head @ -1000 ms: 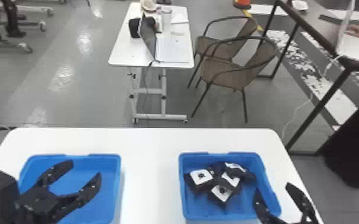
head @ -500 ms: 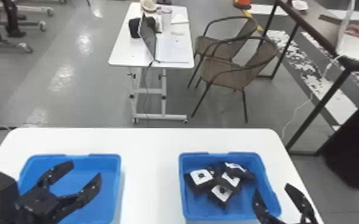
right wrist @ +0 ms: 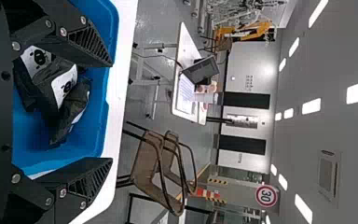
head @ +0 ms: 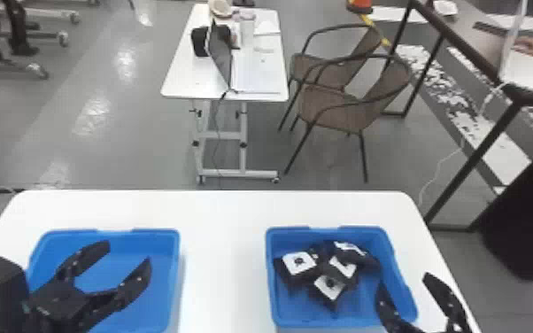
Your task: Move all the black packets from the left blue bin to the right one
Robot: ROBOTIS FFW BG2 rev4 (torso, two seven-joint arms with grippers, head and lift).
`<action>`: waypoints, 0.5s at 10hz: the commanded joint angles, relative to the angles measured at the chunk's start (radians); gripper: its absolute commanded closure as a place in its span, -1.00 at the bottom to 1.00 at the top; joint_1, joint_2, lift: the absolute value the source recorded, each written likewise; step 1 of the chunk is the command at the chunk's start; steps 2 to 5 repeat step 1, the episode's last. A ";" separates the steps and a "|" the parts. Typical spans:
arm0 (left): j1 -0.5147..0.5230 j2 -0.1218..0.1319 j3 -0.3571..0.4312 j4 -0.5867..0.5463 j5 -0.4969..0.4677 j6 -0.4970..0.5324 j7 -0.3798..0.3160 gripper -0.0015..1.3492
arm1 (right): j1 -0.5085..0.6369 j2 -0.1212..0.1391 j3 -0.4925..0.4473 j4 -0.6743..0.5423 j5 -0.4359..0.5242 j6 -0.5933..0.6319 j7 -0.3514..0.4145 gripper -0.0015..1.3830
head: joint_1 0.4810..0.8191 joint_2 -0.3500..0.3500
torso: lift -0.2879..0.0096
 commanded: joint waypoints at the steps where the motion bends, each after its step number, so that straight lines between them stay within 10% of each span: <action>1: 0.001 -0.004 -0.002 0.000 0.002 0.000 0.000 -0.63 | 0.001 0.002 0.000 -0.001 0.002 0.000 0.001 -0.53 | 0.27 -0.32 | 0.94; 5: 0.001 -0.004 -0.002 0.000 0.002 0.000 0.000 -0.63 | 0.001 0.002 0.000 -0.001 0.002 0.000 0.001 -0.53 | 0.27 -0.32 | 0.94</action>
